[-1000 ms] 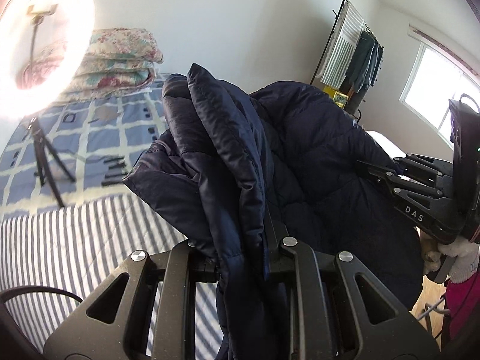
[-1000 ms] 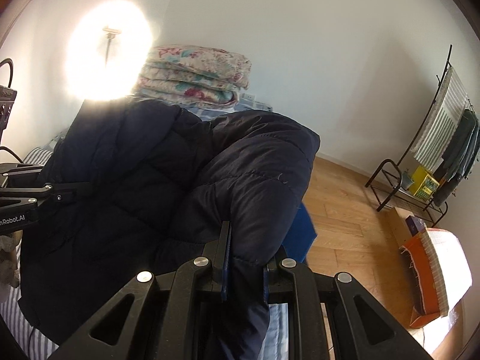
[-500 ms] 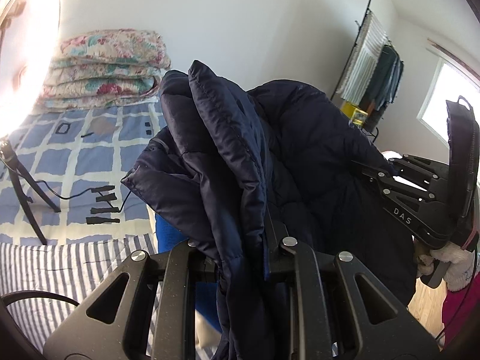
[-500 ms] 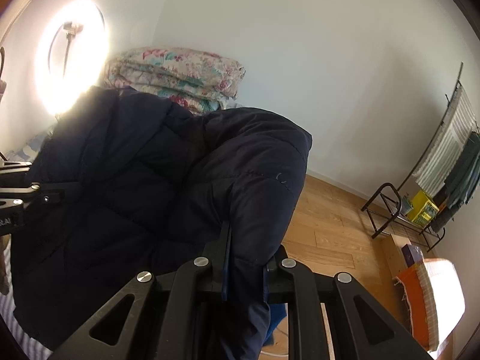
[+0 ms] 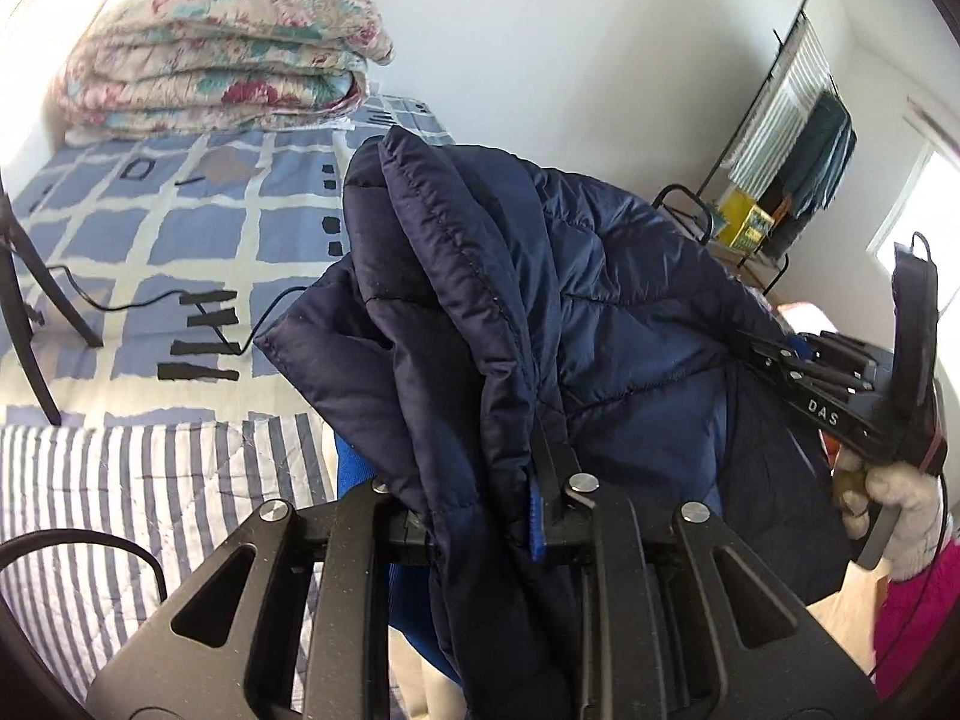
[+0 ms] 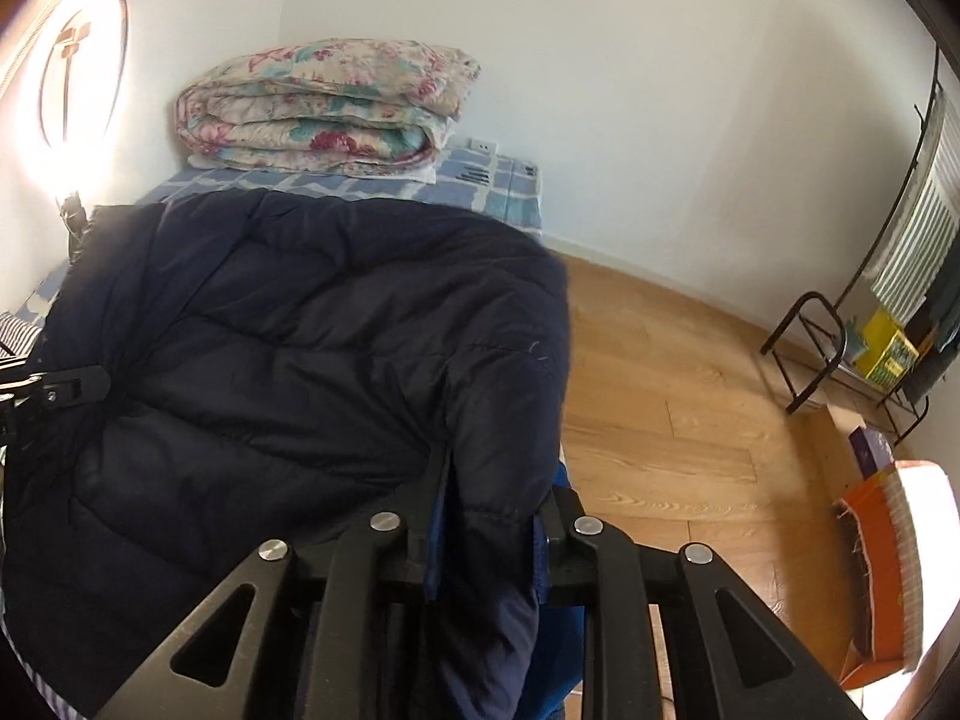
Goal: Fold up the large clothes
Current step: 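Lower the folded jacket onto the clothes pile with both tools, then open both tools and pull them back from the stacked jacket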
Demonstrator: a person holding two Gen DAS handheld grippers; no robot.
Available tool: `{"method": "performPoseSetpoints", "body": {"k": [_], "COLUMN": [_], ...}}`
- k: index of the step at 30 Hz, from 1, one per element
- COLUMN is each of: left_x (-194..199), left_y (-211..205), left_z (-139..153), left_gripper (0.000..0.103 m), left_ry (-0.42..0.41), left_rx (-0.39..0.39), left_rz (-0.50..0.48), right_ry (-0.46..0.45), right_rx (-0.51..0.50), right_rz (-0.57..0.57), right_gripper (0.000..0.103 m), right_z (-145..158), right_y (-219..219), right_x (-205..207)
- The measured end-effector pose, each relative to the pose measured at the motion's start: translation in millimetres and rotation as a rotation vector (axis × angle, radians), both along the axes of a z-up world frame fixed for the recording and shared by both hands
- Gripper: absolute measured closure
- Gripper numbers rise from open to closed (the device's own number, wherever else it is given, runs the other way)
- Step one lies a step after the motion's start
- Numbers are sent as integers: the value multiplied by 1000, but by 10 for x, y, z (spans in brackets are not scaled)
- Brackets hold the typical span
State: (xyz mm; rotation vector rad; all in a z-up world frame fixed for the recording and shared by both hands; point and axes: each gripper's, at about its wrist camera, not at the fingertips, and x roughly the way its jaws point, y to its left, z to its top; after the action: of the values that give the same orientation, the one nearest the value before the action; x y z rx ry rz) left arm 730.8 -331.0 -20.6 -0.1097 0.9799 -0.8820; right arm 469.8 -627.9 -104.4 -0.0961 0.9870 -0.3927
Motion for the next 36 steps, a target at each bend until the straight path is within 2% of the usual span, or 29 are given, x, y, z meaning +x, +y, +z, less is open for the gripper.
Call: {"method": "performPoseSetpoints", "body": {"k": [1, 3, 5, 7, 11, 21, 27, 31, 36], "left_x": [-5, 7, 17, 8, -15, -350, -758, -1045, -1471], "left_y": [-1, 6, 30, 56, 133, 428, 760, 1071, 1575], "left_z": [1, -8, -26, -40, -25, 305, 671, 918, 1320], "left_gripper": [79, 72, 54, 44, 43, 43, 43, 43, 43], "left_ry": [-1, 12, 18, 4, 6, -100, -224, -257, -331], "left_rx": [4, 9, 21, 44, 47, 56, 47, 32, 31], "left_rz": [1, 7, 17, 39, 46, 10, -44, -61, -73], "right_ry": [3, 6, 4, -4, -22, -104, -153, -168, -198], "right_rx": [-10, -34, -38, -32, -28, -16, -24, -45, -72], "right_rz": [-16, -68, -93, -107, -125, -185, -196, -205, -202], "right_gripper": [73, 68, 68, 68, 68, 66, 66, 66, 66], "right_z": [-7, -7, 22, 48, 94, 407, 629, 803, 1188], "right_y": [-18, -76, -109, -127, -115, 138, 492, 807, 1284], "right_x": [-29, -79, -155, -244, -417, -727, -952, -1171, -1504]}}
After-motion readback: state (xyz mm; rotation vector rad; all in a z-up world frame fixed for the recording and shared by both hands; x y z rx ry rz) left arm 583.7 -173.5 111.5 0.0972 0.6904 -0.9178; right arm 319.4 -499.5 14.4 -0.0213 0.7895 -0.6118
